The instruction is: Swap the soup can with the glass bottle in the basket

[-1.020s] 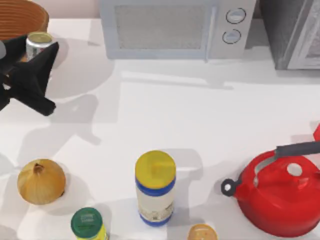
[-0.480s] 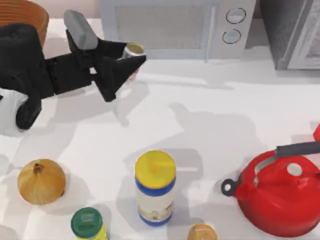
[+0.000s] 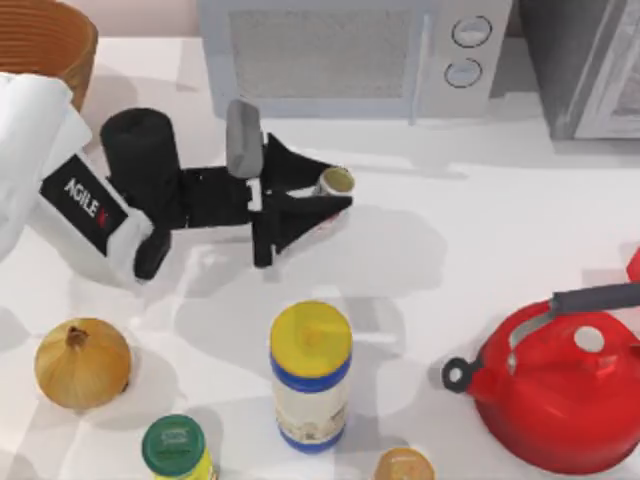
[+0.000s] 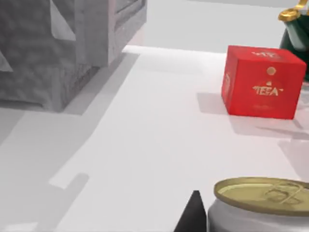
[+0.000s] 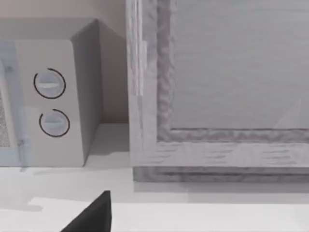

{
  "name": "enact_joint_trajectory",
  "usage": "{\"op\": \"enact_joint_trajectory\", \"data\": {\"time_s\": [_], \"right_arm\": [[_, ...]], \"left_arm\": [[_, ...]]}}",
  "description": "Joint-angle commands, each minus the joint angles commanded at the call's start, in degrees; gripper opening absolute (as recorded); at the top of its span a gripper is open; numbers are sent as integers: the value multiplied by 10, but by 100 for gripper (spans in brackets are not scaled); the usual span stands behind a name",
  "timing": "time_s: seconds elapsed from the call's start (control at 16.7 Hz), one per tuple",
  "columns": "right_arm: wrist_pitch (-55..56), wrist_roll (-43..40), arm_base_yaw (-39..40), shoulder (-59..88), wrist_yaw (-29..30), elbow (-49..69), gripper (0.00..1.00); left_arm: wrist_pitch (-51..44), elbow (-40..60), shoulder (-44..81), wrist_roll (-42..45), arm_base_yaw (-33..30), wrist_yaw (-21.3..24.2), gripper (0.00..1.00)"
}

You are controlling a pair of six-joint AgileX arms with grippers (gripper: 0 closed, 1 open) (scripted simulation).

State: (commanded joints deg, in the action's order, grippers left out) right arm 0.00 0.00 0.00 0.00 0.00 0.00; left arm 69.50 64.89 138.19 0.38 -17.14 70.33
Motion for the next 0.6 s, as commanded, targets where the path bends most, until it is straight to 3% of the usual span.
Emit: {"op": "enact_joint_trajectory", "data": {"time_s": [0.24, 0.6], "right_arm": [[0, 0, 0, 0, 0, 0, 100], [0, 0, 0, 0, 0, 0, 100]], "left_arm": [[50, 39, 70, 12, -7, 40, 0], [58, 43, 81, 15, -8, 46, 0]]}}
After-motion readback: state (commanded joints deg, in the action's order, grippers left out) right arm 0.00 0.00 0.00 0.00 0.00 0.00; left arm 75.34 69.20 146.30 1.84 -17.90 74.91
